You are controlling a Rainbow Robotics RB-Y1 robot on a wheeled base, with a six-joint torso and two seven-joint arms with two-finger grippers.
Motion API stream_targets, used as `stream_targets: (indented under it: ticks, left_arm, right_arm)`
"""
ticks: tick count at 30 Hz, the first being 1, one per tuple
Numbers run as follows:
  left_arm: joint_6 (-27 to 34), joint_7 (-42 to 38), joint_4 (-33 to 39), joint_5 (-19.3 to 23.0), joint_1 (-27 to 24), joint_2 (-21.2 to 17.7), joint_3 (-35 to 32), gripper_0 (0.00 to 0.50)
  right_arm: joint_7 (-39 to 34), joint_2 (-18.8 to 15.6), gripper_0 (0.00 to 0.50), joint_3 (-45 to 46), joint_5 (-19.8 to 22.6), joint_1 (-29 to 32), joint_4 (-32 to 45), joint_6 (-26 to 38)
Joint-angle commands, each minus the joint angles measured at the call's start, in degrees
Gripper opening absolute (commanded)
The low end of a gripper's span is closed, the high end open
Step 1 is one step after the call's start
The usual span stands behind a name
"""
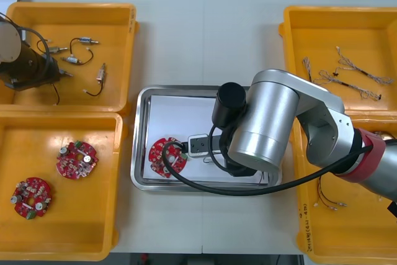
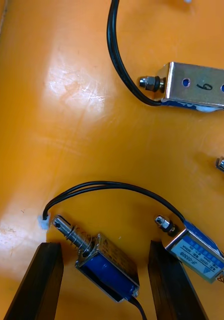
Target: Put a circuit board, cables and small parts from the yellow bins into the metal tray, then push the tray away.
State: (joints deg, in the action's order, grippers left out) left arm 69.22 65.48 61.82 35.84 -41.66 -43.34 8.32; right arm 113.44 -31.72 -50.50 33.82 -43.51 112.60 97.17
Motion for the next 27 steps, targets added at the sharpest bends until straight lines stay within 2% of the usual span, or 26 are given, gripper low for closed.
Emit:
stream_targets:
  ticks: [1, 4, 5, 6, 7, 8, 11, 13, 14, 15, 17, 27]
  left_arm:
    - [-0.84, 4.65, -0.21, -0.95, -2.38, -0.95, 0.38, 0.5]
    - [-0.84, 4.65, -0.21, -0.95, -2.38, -0.95, 0.38, 0.5]
    - [-0.75, 4.65, -0.21, -0.95, -2.29, -1.04, 0.38, 0.427]
    - [-0.75, 4.74, -0.21, -0.95, -2.29, -0.95, 0.38, 0.319]
    - [-0.66, 4.74, -0.21, -0.95, -2.29, -1.04, 0.38, 0.034]
    - [-0.75, 4.74, -0.21, -0.95, -2.29, -0.95, 0.38, 0.0]
    - [-0.66, 4.74, -0.21, -0.95, -2.29, -0.95, 0.38, 0.0]
    - [-0.58, 4.74, -0.21, -0.95, -2.29, -0.95, 0.38, 0.0]
    - [-0.66, 4.83, -0.12, -0.95, -2.29, -1.04, 0.38, 0.0]
    - [-0.58, 4.83, -0.21, -0.95, -2.38, -1.04, 0.29, 0.0]
    - [-0.66, 4.83, -0.21, -0.95, -2.29, -1.04, 0.38, 0.0]
    - [-0.22, 5.01, -0.12, -0.33, -2.38, -1.13, 0.03, 0.0]
  right_arm:
    - [1.17, -1.95, 0.0, -2.06, -1.56, -1.75, 0.69, -0.58]
    - [1.08, -2.12, 0.0, -2.58, -2.0, -1.75, 0.51, -0.58]
    - [1.26, -2.12, 0.0, -2.58, -2.0, -1.75, 0.25, -0.66]
    - [1.35, -2.12, 0.0, -2.58, -1.92, -1.75, 0.08, -0.66]
    - [1.26, -2.12, 0.0, -2.58, -2.0, -1.75, -0.19, -0.75]
    - [1.26, -2.03, 0.0, -2.58, -2.0, -1.75, -0.36, -0.93]
    - [1.17, -2.12, 0.0, -2.58, -2.0, -1.75, -0.36, -0.93]
    - [1.08, -2.12, 0.132, -2.58, -2.09, -1.75, -0.36, -0.75]
    - [0.99, -2.12, 0.278, -2.58, -2.27, -1.75, -0.36, -0.75]
    - [0.91, -2.12, 0.398, -2.5, -2.36, -1.75, -0.36, -0.75]
    - [0.91, -2.12, 0.5, -2.41, -2.27, -1.84, -0.36, -0.66]
    - [0.99, -1.68, 0.5, 0.05, -0.77, -1.75, 0.6, 1.09]
